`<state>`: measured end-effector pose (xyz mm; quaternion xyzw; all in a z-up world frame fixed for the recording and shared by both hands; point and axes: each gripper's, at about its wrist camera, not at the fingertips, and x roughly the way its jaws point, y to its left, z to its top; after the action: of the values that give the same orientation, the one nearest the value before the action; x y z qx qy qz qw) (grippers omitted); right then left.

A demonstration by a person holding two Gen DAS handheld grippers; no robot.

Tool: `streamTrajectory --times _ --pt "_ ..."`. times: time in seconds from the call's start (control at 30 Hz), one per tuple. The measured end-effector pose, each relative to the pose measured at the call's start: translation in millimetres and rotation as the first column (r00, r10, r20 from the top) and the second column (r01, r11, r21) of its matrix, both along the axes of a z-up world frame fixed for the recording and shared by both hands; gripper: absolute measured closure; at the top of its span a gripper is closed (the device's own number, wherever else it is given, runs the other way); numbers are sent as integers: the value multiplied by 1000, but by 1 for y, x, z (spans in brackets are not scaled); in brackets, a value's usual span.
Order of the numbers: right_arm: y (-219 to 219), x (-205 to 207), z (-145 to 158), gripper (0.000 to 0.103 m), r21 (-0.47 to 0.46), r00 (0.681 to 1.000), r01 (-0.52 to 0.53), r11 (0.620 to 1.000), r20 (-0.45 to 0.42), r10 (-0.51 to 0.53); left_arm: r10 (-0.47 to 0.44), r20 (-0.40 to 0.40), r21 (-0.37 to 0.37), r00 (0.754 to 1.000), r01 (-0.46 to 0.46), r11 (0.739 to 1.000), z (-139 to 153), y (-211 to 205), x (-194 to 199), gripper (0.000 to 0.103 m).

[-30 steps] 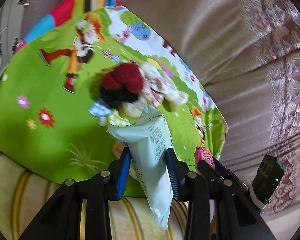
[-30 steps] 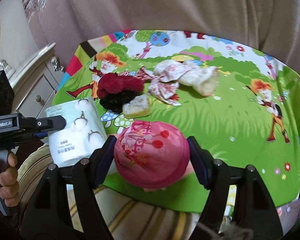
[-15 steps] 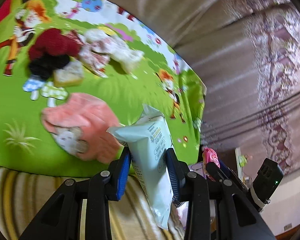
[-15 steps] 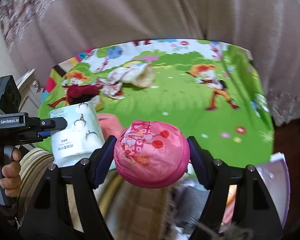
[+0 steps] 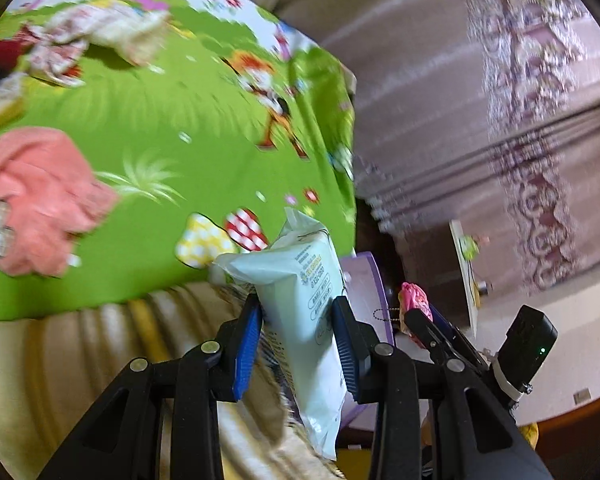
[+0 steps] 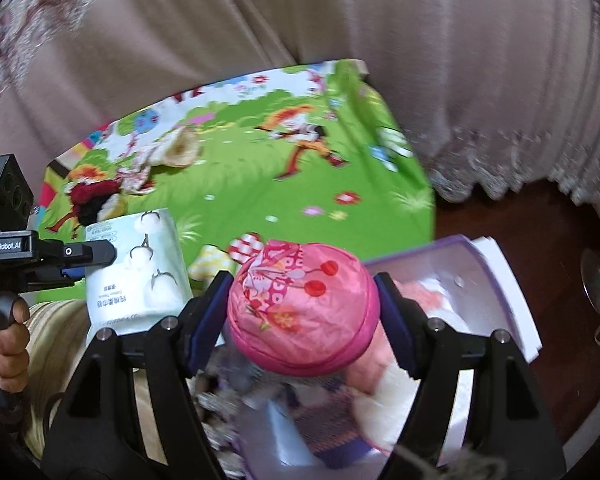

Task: Organize soft objects
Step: 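Carry both items over the box and open both tools to drop them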

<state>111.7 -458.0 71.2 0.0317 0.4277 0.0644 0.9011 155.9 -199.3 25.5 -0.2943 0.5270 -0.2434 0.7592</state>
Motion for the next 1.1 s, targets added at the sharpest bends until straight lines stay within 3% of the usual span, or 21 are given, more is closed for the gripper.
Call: streamTrajectory --times 0.4,0.57,1.1 --pt "-74 -29 -11 28 -12 984 174 985 -27 -174 -198 -25 26 980 199 980 -12 -87 -3 65" --pt "-88 -31 -17 26 -7 974 222 975 -51 -223 -253 -43 28 967 254 967 -19 -104 -7 59" --pt "-69 -26 -17 24 13 982 184 983 -57 -183 -205 -4 63 979 205 977 -7 -75 -6 58"
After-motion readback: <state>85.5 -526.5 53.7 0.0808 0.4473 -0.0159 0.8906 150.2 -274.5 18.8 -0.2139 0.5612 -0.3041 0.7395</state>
